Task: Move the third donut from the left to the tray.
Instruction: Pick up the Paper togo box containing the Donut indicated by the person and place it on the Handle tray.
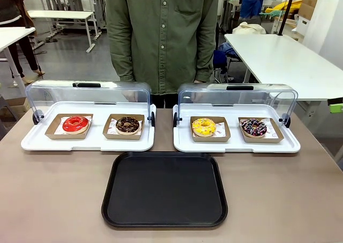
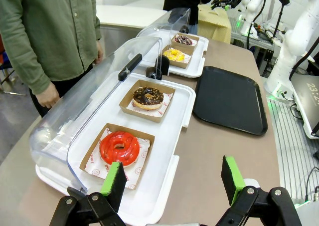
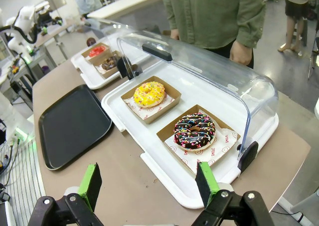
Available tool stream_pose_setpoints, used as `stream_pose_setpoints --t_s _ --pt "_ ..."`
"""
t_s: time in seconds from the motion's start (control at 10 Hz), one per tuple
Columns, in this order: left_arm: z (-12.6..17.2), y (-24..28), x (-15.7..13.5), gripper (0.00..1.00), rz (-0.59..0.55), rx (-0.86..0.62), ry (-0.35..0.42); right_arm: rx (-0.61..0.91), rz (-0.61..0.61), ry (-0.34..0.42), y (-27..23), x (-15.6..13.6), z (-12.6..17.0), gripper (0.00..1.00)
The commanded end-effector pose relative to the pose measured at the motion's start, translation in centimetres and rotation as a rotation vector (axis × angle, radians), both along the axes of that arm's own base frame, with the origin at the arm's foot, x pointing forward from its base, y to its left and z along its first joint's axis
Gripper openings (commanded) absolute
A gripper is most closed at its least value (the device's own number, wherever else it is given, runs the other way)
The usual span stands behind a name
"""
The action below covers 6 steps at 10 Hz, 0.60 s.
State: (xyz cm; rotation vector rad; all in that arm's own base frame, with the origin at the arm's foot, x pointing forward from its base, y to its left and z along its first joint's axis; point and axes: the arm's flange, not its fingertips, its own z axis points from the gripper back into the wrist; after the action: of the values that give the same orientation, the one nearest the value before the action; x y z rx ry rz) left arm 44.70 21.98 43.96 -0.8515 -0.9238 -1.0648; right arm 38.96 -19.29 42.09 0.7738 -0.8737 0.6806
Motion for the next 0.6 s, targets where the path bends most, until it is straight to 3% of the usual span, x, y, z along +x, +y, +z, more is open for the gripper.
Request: stream_pose_setpoints --t_s 0.0,0.5 --pt "0.20 0.00 -0.02 1.00 -0.003 0.006 0.002 0.014 -0.002 -0.015 0.08 0.07 0.11 1.00" --pt "0.20 0.00 -0.02 1.00 -0.003 0.006 0.002 0.014 -0.002 -0.015 0.08 0.07 0.11 1.00"
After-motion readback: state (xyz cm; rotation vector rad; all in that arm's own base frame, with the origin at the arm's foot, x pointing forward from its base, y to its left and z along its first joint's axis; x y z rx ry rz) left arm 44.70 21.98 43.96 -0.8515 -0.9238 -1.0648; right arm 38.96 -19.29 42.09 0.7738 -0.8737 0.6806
